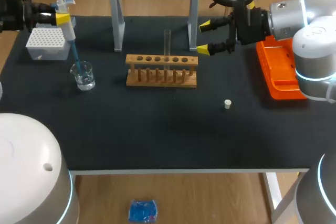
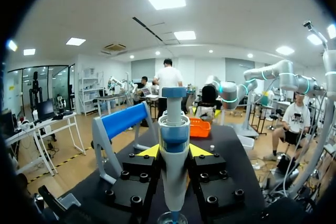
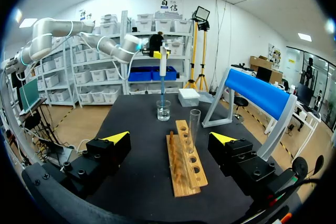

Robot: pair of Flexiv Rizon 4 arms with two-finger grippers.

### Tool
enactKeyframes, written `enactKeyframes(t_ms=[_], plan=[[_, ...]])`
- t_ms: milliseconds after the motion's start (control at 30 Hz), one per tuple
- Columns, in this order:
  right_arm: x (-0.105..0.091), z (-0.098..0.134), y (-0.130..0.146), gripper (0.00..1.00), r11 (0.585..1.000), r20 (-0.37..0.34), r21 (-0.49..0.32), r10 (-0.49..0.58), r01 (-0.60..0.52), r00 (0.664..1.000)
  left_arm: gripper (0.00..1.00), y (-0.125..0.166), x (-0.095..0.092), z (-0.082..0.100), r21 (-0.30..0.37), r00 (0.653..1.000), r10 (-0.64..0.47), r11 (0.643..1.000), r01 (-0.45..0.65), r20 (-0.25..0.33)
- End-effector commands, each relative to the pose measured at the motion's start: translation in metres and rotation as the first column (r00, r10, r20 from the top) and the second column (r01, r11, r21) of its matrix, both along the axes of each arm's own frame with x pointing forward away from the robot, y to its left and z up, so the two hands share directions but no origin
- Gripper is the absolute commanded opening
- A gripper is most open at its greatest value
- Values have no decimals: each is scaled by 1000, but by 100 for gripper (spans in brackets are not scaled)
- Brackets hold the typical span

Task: Invert the test tube, pick up the pipette, mount the tip to pipette, aspirate from beaker and dispense into the tube, eject the tip, return the pipette, and cap with the stopper.

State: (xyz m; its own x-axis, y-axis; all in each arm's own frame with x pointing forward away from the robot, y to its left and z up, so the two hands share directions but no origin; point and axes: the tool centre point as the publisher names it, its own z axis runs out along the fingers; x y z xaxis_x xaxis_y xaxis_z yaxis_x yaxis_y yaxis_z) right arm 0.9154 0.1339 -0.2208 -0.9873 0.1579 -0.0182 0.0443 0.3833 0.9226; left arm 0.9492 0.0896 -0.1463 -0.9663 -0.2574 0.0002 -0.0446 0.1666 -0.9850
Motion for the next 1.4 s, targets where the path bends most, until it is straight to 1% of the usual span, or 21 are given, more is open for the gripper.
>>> enactKeyframes(t_ms=[33,300,533,600,1300,1333,1367,1400], plan=[[0,-1,0,100,1000,1,1,-1,1,1000,0,-7,-8,22,39,1000,19,999,-19,-5],[0,-1,0,100,1000,1,1,-1,1,1000,0,-17,-12,50,45,999,35,998,-36,28],[0,-1,0,100,1000,1,1,-1,1,1000,0,-22,-16,69,47,998,51,998,-53,37],[0,-1,0,100,1000,1,1,-1,1,1000,0,-24,-17,75,23,998,45,999,-46,33],[0,-1,0,100,1000,1,1,-1,1,1000,0,-24,-17,75,23,998,45,999,-46,33],[0,-1,0,100,1000,1,1,-1,1,1000,0,-28,-16,81,26,999,41,999,-42,26],[0,-1,0,100,1000,1,1,-1,1,1000,0,-32,-15,90,13,999,38,999,-38,24],[0,-1,0,100,1000,1,1,-1,1,1000,0,-38,-13,102,7,999,35,999,-35,31]])
